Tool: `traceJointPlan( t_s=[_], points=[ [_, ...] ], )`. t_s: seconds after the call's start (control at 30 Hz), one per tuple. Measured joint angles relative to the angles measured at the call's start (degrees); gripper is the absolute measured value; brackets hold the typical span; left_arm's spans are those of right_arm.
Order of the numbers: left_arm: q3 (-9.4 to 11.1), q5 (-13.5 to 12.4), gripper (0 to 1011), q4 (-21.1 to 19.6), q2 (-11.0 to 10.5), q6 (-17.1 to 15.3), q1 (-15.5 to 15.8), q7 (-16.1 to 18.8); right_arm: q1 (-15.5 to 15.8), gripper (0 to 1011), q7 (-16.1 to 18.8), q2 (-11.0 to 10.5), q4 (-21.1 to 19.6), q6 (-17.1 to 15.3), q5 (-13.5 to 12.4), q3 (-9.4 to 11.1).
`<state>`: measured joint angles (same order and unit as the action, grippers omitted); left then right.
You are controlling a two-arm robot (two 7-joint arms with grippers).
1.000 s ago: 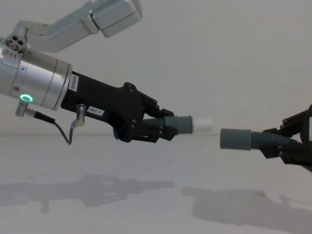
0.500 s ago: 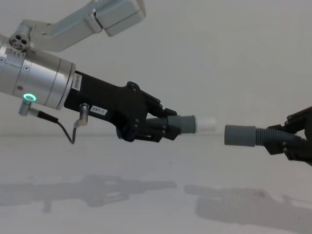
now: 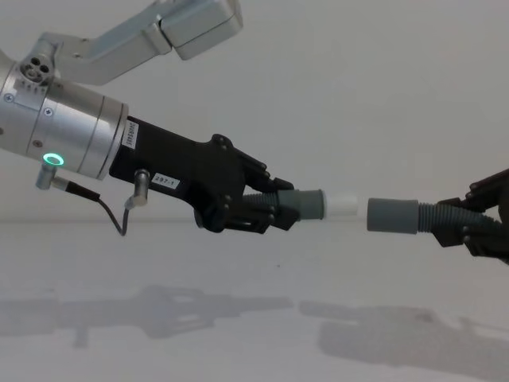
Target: Use both hands to pick up one end of the pipe from the table, align the ends, and insert them.
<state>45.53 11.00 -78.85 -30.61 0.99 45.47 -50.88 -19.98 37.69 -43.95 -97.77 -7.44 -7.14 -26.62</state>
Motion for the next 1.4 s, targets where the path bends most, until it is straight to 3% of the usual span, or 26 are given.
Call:
traceJointPlan(
  t_s=[0.7, 1.4],
  points=[
    [0.7, 0.6, 347, -0.3, 0.0, 0.0, 0.2, -0.5, -0.3, 268, 0.1, 0.2, -0.3, 0.8, -1.0, 0.1],
    [0.6, 0.8, 347, -2.1, -0.9, -0.1, -0.7, 0.0, -1.3, 268, 0.8, 0.5, -0.5, 1.7, -1.8, -1.0]
  ],
)
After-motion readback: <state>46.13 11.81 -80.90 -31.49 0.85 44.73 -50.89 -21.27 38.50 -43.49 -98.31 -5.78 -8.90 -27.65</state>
